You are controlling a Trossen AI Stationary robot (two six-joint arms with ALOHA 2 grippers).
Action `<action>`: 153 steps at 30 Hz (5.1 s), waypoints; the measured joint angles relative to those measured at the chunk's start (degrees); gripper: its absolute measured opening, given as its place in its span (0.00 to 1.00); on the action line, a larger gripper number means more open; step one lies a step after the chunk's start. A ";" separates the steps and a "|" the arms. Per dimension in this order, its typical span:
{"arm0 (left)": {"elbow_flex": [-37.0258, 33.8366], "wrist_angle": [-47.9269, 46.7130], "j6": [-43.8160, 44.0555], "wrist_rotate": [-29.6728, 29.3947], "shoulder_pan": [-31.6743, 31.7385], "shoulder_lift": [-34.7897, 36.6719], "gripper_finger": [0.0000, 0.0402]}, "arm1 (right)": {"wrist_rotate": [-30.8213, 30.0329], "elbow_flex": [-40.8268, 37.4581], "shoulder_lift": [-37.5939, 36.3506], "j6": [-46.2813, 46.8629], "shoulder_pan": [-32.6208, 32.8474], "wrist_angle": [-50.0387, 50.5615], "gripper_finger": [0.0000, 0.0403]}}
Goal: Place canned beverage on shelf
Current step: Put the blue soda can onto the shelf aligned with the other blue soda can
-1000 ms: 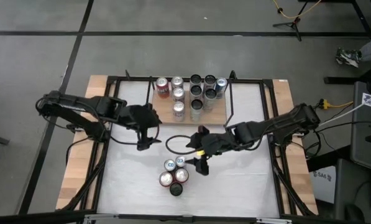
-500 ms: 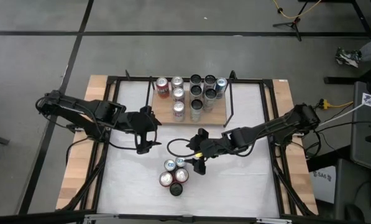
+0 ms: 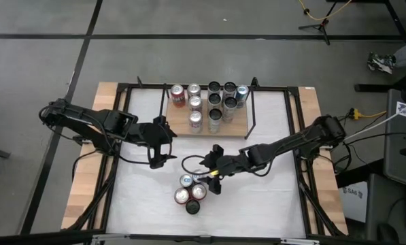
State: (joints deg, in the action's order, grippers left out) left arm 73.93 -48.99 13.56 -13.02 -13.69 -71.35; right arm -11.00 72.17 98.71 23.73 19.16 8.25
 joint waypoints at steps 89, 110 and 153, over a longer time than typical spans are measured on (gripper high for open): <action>0.04 0.74 -0.13 -0.04 0.07 0.00 0.94 | 9.81 -0.01 3.86 -11.55 -6.56 -2.59 0.60; 0.04 0.74 -0.11 -2.78 0.04 0.00 0.94 | 0.85 0.03 3.77 -7.70 -11.89 -2.12 0.60; 0.04 0.72 -0.17 -2.82 0.04 0.00 0.94 | -22.80 0.16 4.03 37.52 -6.40 15.30 0.60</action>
State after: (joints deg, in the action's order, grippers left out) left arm 73.97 -48.27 13.39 -15.84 -13.65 -71.35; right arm -33.80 72.34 102.74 61.25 12.75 23.55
